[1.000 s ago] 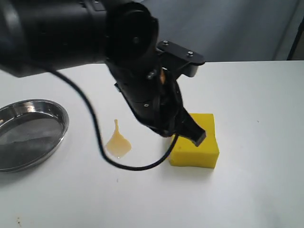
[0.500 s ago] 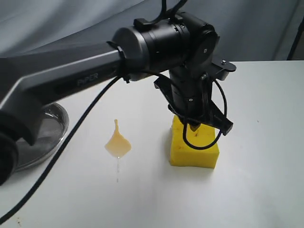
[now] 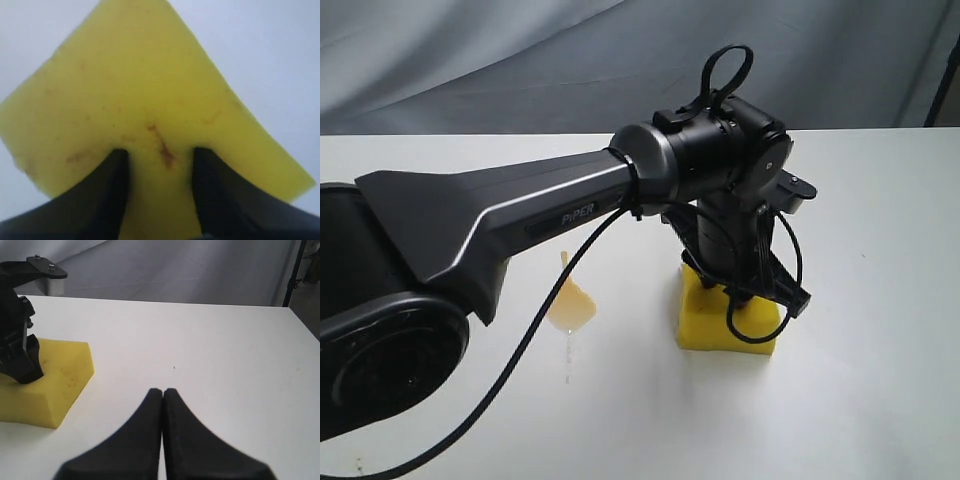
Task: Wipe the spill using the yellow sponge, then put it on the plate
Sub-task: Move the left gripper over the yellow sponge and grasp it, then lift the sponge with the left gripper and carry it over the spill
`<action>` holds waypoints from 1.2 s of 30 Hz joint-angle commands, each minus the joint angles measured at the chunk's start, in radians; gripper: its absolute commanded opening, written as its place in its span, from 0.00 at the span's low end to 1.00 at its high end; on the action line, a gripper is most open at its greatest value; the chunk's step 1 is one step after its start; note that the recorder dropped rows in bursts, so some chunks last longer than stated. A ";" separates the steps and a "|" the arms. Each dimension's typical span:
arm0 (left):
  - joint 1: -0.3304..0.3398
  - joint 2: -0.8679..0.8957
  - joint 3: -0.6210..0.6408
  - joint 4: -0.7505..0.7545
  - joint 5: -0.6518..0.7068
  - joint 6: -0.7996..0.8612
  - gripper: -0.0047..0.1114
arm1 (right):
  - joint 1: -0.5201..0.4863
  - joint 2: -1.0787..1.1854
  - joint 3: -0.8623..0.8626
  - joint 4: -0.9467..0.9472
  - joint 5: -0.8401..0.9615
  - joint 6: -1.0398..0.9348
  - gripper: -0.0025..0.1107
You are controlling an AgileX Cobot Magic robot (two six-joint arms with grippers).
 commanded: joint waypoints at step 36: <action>0.270 -0.228 0.046 0.118 0.069 -0.113 0.04 | 0.000 -0.005 0.004 0.005 -0.002 0.004 0.02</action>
